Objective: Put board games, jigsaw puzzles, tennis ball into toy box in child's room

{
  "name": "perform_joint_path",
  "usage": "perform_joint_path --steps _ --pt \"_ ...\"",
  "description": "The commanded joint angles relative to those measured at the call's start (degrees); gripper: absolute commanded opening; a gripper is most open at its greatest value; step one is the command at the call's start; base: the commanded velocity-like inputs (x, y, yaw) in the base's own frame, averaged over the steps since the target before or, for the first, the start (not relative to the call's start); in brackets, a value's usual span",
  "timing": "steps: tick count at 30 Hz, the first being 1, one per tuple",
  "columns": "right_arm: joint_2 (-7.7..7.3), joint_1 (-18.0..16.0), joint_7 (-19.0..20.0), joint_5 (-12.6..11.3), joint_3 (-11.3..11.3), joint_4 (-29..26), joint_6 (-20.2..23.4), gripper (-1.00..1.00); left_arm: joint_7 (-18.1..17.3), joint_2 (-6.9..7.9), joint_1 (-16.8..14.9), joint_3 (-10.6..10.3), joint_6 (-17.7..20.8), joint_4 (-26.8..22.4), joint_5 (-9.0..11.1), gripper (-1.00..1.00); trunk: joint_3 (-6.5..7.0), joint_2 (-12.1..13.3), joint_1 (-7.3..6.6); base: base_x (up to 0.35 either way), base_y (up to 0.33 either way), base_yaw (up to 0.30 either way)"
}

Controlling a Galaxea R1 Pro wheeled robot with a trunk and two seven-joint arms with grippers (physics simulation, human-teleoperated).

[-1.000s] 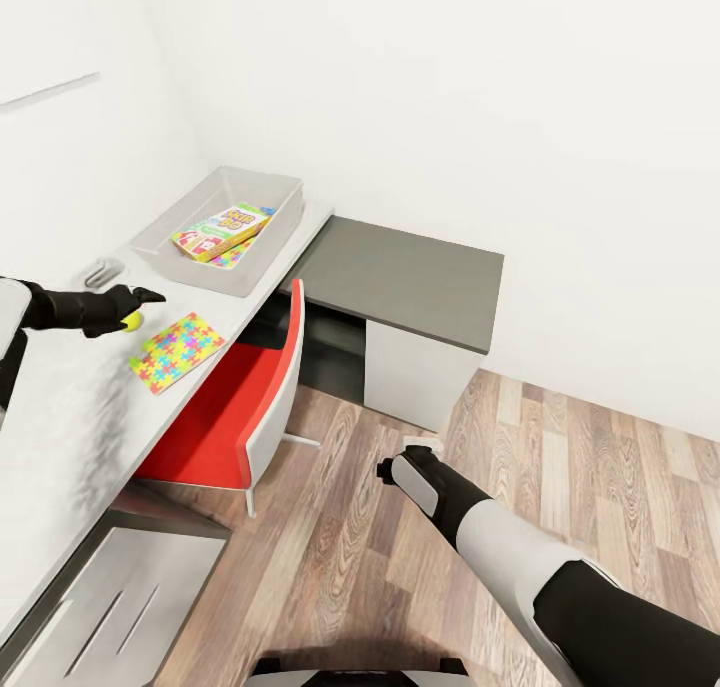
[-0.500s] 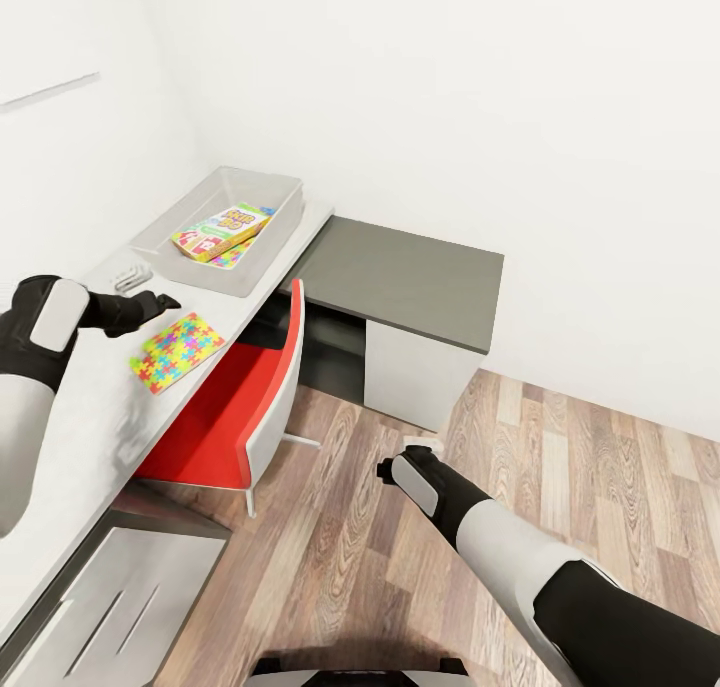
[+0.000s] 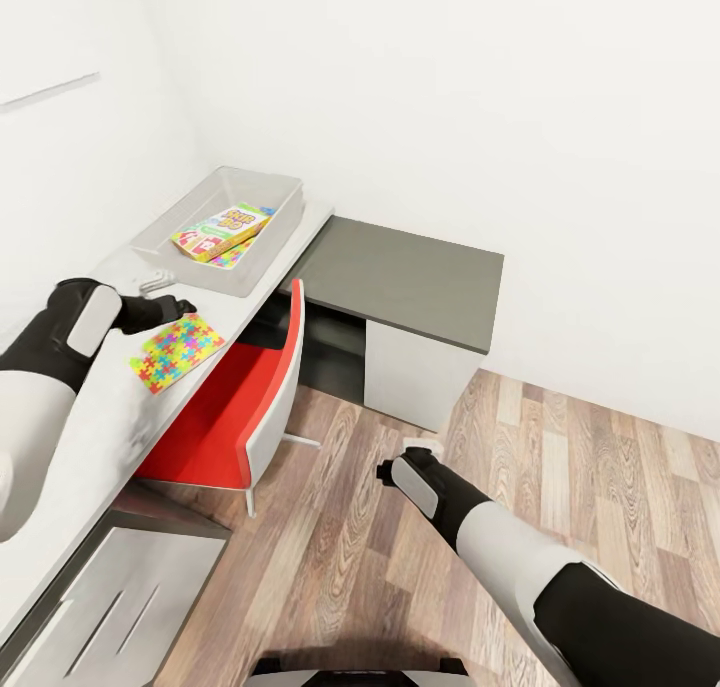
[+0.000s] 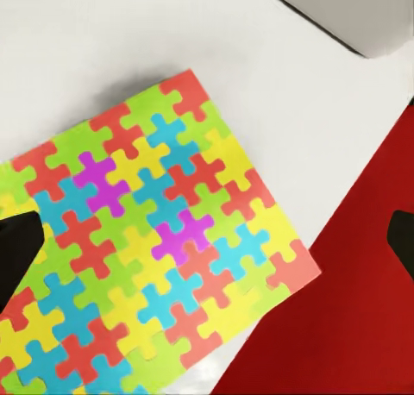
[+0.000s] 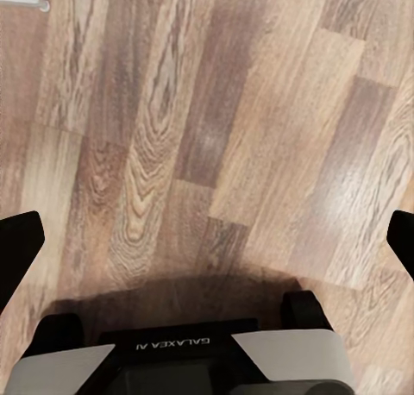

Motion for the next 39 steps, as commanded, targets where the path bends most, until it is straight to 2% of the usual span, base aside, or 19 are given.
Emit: perform_joint_path --steps 1,6,10,21,39 --pt "0.00 -0.04 -0.34 -0.30 0.31 -0.06 0.20 1.00 -0.25 0.13 0.03 -1.15 -0.06 -0.08 0.52 1.00 -0.08 -0.09 0.03 0.000 0.000 0.000" --pt "0.00 0.12 -0.16 -0.34 0.27 -0.18 0.27 1.00 -7.39 0.41 0.26 -5.02 -4.39 -0.10 0.30 1.00 -0.08 -0.09 0.03 0.000 0.000 0.000" --pt "0.00 0.16 -0.18 -0.35 0.26 -0.29 0.28 1.00 -10.59 0.67 0.36 -6.61 -6.37 -0.09 -0.19 1.00 -0.08 -0.09 0.03 0.000 0.000 0.000" --pt "0.00 0.18 -0.35 -0.34 0.25 -0.38 0.29 1.00 -12.28 1.05 0.45 -7.35 -7.43 0.06 -4.95 1.00 -0.09 -0.09 0.03 0.000 0.000 0.000" --pt "0.00 0.18 -0.36 -0.27 0.25 -0.26 0.21 1.00 -12.36 1.85 0.50 -7.23 -7.56 0.14 -5.70 1.00 -0.46 -0.09 0.03 0.041 0.038 0.000"
